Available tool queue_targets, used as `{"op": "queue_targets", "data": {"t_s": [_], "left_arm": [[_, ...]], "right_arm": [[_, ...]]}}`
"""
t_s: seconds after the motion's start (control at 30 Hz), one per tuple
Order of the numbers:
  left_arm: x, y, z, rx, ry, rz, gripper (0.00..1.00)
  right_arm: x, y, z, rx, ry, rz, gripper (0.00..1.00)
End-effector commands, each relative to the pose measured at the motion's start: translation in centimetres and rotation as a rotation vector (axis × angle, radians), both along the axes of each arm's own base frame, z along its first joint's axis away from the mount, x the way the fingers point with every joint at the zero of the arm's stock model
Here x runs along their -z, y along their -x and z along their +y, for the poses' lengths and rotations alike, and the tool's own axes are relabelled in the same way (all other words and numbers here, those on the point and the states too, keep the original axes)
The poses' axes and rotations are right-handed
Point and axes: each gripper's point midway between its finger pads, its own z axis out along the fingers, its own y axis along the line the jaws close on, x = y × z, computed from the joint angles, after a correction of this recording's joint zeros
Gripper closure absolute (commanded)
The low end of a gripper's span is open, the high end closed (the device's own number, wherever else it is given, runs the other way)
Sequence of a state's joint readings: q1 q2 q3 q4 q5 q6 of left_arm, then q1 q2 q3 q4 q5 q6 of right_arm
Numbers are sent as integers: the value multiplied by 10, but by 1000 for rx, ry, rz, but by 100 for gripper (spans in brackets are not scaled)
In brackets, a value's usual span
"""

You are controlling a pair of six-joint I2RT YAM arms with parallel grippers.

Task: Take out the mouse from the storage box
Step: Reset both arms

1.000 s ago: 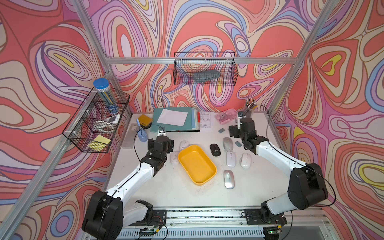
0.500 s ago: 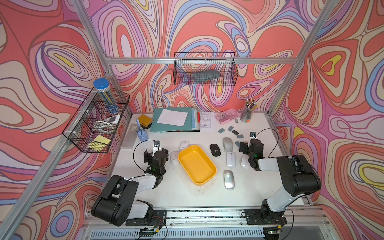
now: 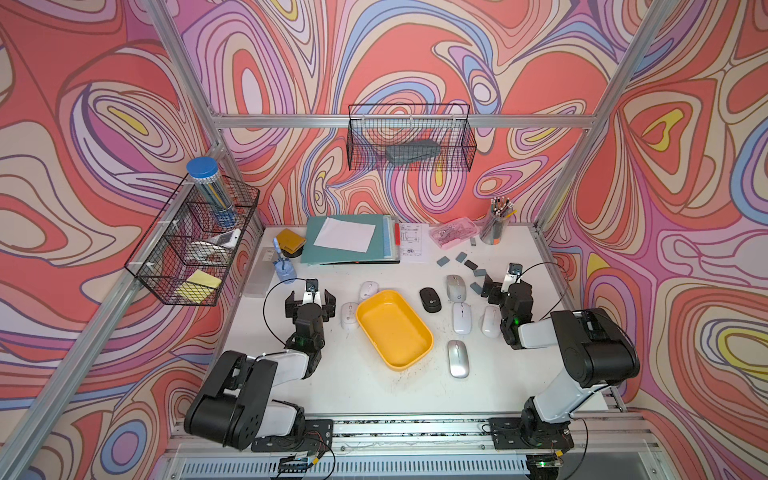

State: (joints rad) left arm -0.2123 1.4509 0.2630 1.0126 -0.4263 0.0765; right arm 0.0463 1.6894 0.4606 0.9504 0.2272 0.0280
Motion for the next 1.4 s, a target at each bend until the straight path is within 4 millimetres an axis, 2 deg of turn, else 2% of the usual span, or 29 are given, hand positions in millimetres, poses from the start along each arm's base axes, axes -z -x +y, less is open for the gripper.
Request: {"op": "queue_targets", "data": {"t_s": [0.0, 0.03, 0.1, 0.17, 0.2, 0.3, 0.47, 0.53, 0.6, 1.37], "left_arm": [[-4, -3, 2, 38, 23, -77, 1], [5, 0, 8, 27, 74, -36, 1], [5, -12, 16, 10, 72, -78, 1], [20, -21, 21, -25, 119, 96, 1], [19, -27, 22, 8, 138, 74, 1], [19, -24, 29, -18, 172, 77, 1], [16, -23, 21, 15, 133, 24, 1], [19, -23, 18, 7, 118, 77, 1], [16, -24, 18, 9, 113, 37, 1], [18, -24, 19, 3, 113, 54, 1]], "right_arm": [[-1, 0, -1, -1, -10, -17, 2], [-1, -1, 0, -1, -9, -20, 2], [-1, -1, 0, -1, -11, -19, 2], [-1, -1, 0, -2, -10, -19, 2], [-1, -1, 0, -2, -8, -19, 2], [-2, -1, -1, 0, -8, -21, 2], [-1, 0, -1, 1, -6, -20, 2], [-2, 0, -1, 2, -6, -22, 2], [-2, 0, -1, 4, -6, -24, 2], [-4, 0, -1, 5, 0, -29, 2]]}}
